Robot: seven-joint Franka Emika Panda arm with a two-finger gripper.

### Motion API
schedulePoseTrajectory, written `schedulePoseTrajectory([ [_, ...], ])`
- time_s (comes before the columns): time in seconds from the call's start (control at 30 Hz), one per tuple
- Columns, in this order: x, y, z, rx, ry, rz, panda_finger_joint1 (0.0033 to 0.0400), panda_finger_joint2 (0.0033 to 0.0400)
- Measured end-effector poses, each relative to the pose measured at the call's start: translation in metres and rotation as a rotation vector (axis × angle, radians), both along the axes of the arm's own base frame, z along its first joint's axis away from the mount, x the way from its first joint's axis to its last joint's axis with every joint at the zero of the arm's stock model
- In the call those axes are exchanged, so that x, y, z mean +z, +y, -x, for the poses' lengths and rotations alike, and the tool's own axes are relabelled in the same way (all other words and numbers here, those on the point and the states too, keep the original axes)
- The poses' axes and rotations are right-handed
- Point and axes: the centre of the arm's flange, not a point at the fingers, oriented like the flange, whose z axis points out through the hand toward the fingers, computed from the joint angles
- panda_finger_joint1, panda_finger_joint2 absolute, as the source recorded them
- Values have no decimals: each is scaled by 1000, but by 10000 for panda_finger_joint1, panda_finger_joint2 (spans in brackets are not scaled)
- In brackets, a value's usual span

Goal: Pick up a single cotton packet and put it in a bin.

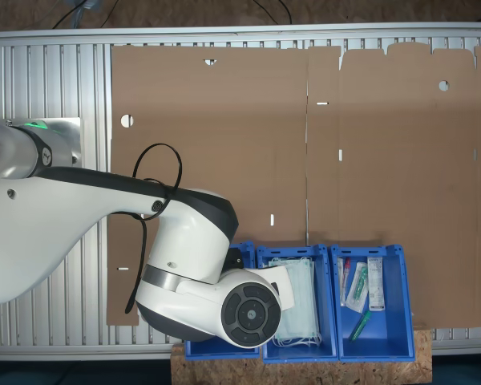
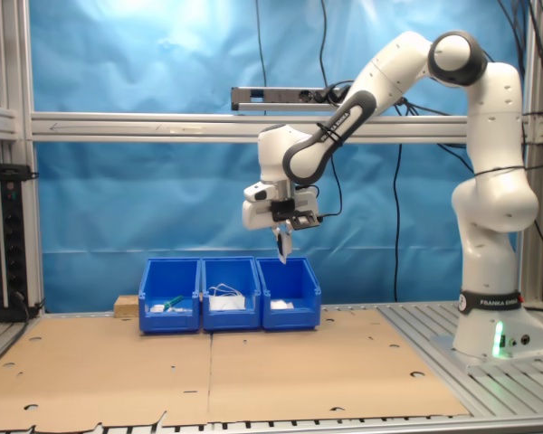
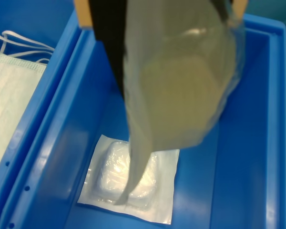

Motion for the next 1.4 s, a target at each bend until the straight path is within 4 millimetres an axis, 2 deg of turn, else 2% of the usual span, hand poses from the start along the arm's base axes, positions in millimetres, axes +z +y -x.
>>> schedulePoseTrajectory([
  [1.4, 0, 0, 0, 27, 4, -3, 54, 54],
])
